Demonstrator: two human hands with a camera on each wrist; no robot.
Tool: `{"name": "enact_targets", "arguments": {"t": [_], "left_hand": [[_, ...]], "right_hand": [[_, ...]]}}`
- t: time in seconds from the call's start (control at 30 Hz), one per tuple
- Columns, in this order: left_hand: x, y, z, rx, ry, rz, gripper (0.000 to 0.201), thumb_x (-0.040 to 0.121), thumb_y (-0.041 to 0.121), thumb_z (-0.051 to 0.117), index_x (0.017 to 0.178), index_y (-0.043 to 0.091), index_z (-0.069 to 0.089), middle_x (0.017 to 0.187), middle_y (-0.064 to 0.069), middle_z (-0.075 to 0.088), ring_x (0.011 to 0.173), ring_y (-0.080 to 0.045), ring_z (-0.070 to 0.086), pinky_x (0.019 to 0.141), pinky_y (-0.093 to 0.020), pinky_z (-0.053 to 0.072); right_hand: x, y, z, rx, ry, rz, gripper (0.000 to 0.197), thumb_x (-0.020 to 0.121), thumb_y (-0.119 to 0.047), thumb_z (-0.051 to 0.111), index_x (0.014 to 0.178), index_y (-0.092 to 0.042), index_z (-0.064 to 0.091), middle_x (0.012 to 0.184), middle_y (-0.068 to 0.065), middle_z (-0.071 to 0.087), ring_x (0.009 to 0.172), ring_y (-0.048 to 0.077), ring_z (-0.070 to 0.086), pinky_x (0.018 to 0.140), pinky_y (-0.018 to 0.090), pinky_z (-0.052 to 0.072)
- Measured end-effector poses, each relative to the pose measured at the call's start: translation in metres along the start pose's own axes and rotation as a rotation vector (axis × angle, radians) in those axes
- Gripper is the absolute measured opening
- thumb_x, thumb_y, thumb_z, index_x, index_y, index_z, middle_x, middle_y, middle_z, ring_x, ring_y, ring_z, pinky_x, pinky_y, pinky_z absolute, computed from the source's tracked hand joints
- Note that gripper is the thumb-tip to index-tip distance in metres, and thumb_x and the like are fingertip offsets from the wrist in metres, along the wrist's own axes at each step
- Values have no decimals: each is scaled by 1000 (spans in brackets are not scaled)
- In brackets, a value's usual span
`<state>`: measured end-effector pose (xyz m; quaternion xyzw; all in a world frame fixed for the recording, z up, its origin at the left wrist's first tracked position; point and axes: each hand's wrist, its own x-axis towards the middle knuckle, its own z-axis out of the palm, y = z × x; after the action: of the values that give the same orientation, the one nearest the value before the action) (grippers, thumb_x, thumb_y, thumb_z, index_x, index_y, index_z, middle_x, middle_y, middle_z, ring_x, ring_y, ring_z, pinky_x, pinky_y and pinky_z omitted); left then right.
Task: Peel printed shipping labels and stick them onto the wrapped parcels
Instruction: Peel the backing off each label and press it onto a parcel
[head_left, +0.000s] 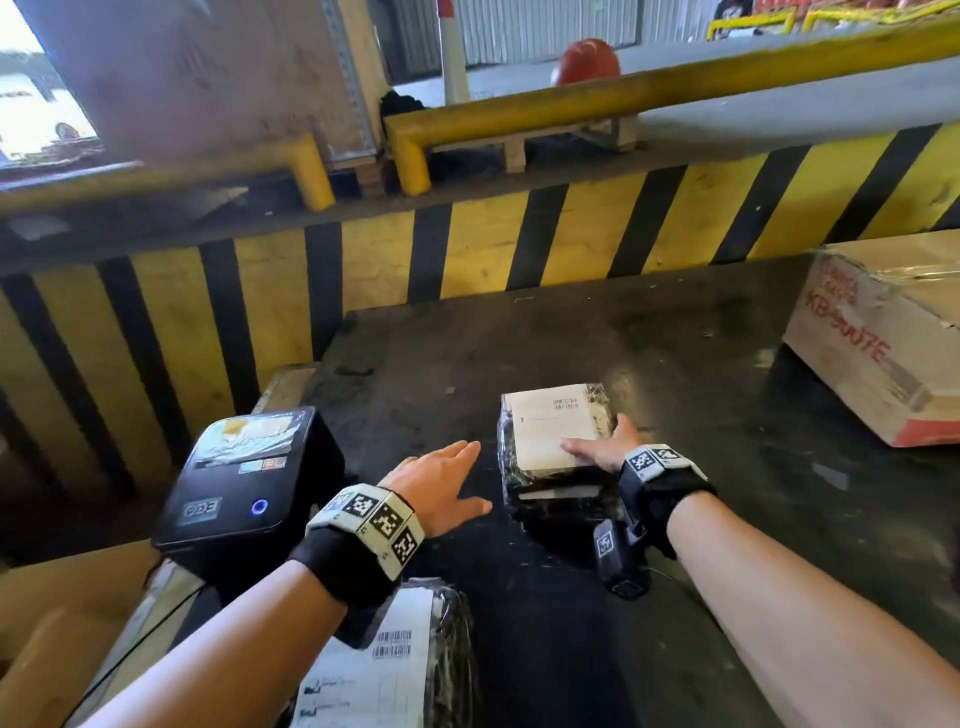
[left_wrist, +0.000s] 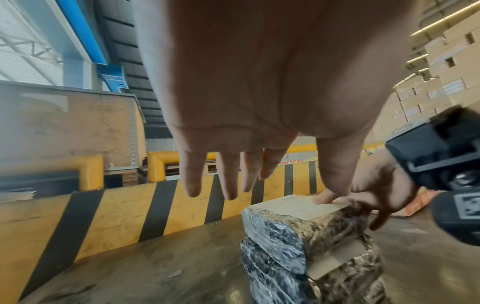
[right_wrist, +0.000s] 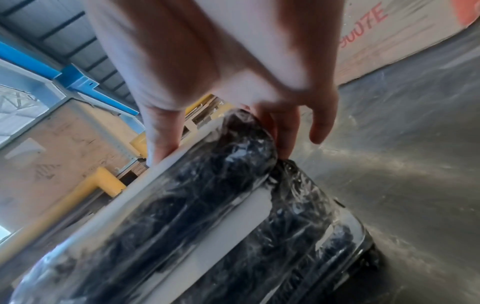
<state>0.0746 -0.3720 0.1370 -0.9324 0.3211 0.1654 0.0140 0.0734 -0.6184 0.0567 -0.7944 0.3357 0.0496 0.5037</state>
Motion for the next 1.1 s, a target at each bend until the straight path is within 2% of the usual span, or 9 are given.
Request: {"name": "enact_targets", "arguments": {"t": [0.23, 0.37, 0.57, 0.63, 0.7, 0.77, 0.8, 0.97, 1.1], "left_hand": [[-57, -3, 23, -102, -16, -99, 80, 93, 51, 47, 152, 15, 6, 160, 1, 12, 143, -20, 27, 115, -37, 27], [-86, 1, 35, -163, -27, -116, 79, 94, 51, 46, 152, 15, 6, 160, 0, 11, 144, -19, 24, 116, -34, 25], [-121, 4, 51, -123, -72, -135, 73, 96, 48, 43, 152, 17, 9, 160, -1, 12, 144, -21, 23, 115, -36, 24], [-125, 3, 56, -107, -69, -103, 71, 96, 47, 43, 152, 16, 12, 159, -4, 16, 143, -23, 25, 115, -38, 25], [-128, 2, 66, -97, -67, -65, 69, 96, 48, 44, 151, 17, 15, 158, -4, 20, 143, -23, 24, 115, -40, 25], [-132, -1, 78, -56, -69, -41, 71, 95, 50, 43, 151, 18, 14, 159, -4, 14, 146, -22, 17, 117, -43, 21], [-135, -1, 83, -37, -75, -34, 73, 94, 52, 42, 152, 19, 11, 160, -5, 8, 147, -23, 11, 118, -44, 18], [-151, -2, 104, -40, -32, -32, 73, 95, 55, 36, 152, 22, 6, 161, -3, -4, 148, -23, -1, 119, -50, 7], [-158, 0, 115, -63, -3, -57, 70, 96, 56, 30, 152, 22, 4, 161, -2, -6, 148, -21, -4, 119, -50, 2]], "right_hand": [[-4, -13, 10, 73, 101, -68, 106, 64, -28, 85, 144, -9, 18, 140, 13, 44, 125, 31, 47, 104, 37, 35], [-12, -18, 13, 104, 112, -125, 104, 67, -29, 83, 146, -13, 17, 144, 12, 41, 127, 31, 45, 105, 36, 34], [-35, 8, 3, 233, 50, -56, 96, 75, -39, 75, 149, -11, 21, 151, 9, 33, 135, 27, 38, 108, 34, 32], [-51, 26, -1, 273, 19, -45, 102, 68, -46, 78, 148, -15, 24, 150, 8, 36, 132, 28, 42, 109, 39, 35], [-70, 51, -3, 304, 21, -37, 123, 43, -63, 82, 146, -22, 28, 147, 5, 41, 127, 27, 48, 106, 45, 39], [-74, 89, -3, 380, 49, -13, 140, 21, -69, 83, 144, -27, 31, 143, 3, 47, 122, 25, 53, 103, 47, 43], [-87, 103, -2, 415, 69, -1, 139, 21, -67, 84, 144, -28, 32, 141, 3, 49, 121, 25, 54, 103, 47, 43], [-176, 129, 15, 474, 94, 21, 81, 72, -27, 79, 142, -23, 38, 134, 4, 55, 112, 22, 57, 93, 33, 44], [-211, 155, 34, 465, 75, 31, 78, 77, -17, 75, 144, -23, 35, 136, 6, 52, 117, 25, 55, 91, 33, 44]]}}
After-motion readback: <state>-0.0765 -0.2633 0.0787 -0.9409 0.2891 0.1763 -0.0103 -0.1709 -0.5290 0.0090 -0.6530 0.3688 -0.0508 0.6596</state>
